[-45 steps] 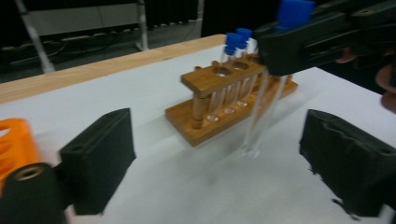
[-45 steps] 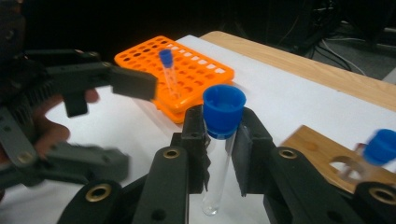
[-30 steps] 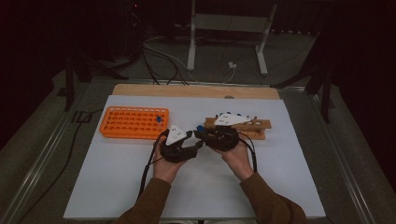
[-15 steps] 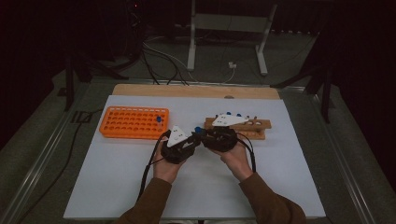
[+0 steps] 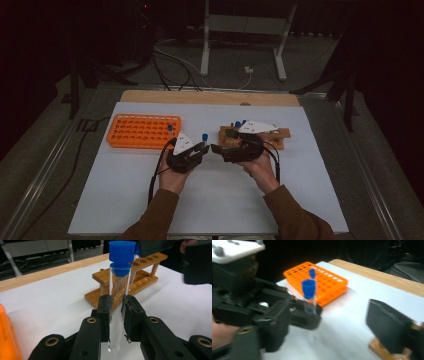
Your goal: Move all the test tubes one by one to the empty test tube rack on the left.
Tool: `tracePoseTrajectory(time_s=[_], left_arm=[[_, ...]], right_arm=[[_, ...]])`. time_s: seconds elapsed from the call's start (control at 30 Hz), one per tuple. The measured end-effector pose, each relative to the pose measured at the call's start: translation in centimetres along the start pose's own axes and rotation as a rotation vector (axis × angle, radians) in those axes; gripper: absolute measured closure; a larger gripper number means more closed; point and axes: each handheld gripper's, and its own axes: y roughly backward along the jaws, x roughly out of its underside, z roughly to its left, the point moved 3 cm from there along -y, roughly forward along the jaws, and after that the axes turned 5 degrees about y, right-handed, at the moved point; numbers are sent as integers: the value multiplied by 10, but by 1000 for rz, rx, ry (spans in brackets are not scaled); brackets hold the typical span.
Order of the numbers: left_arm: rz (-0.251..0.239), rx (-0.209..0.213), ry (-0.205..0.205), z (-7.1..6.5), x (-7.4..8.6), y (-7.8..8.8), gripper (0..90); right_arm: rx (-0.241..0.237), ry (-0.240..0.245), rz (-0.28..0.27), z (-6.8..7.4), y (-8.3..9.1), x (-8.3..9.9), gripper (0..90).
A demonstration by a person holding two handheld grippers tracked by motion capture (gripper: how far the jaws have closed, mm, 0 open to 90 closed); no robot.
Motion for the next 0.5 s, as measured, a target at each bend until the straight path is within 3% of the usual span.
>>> tracePoseTrajectory(time_s=[0.17,0.5], left_arm=[[-16,-15,20,10,-2,7,775],[-39,-31,71,29,-3,20,775]], right_arm=[[49,7,16,-7,4,9,33],[109,6,18,-25,24,25,0]])
